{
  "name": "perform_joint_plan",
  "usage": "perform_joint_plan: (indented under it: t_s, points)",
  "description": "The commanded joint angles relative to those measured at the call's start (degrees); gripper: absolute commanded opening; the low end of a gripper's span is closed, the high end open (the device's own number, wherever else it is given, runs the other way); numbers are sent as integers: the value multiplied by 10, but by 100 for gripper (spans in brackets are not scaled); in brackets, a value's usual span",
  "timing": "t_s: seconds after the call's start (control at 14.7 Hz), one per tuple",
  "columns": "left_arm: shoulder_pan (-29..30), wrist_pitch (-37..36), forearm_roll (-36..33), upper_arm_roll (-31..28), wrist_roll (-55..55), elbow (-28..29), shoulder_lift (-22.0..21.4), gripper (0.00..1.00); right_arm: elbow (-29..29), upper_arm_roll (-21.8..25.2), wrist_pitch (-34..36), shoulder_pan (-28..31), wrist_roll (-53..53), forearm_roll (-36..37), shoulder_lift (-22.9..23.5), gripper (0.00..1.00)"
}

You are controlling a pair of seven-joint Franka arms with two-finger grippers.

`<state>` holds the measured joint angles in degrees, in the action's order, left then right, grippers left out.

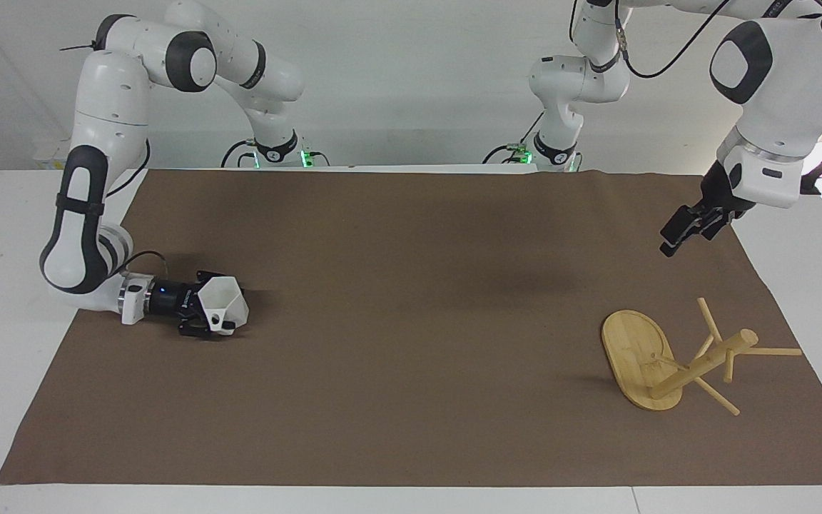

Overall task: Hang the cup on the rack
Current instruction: 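Close the right gripper on the white cup, then lift the cup with the right gripper while the left gripper reaches toward it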

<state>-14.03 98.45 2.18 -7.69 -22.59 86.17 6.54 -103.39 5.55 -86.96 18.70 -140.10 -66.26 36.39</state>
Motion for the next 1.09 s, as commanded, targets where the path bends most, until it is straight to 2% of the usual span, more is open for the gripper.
perform_joint_plan:
  t_s: [0.0, 0.07, 0.27, 0.55, 0.75, 1.02]
  points:
    - [-5, 63, 4, 0, -8, 12, -10, 100, -15, 0, -16, -42, 69, -10, -64, 34]
    - [-5, 56, 4, 2, -7, 15, -11, 100, -15, 0, -27, -65, 86, -12, -78, 31]
    - [-37, 53, 4, 3, -7, 15, -11, 100, -15, -1, -73, -146, 147, -56, -105, 30]
    - [-137, 39, 5, 2, -27, 14, 2, 100, -15, 0, -151, -263, 194, -155, -110, 30]
    - [-208, 43, 5, 2, -114, -13, 56, 100, -14, 0, -224, -334, 232, -193, -118, 30]
    - [-258, 44, 9, 1, -200, -57, 108, 100, -17, 0, -333, -407, 300, -199, -157, 30]
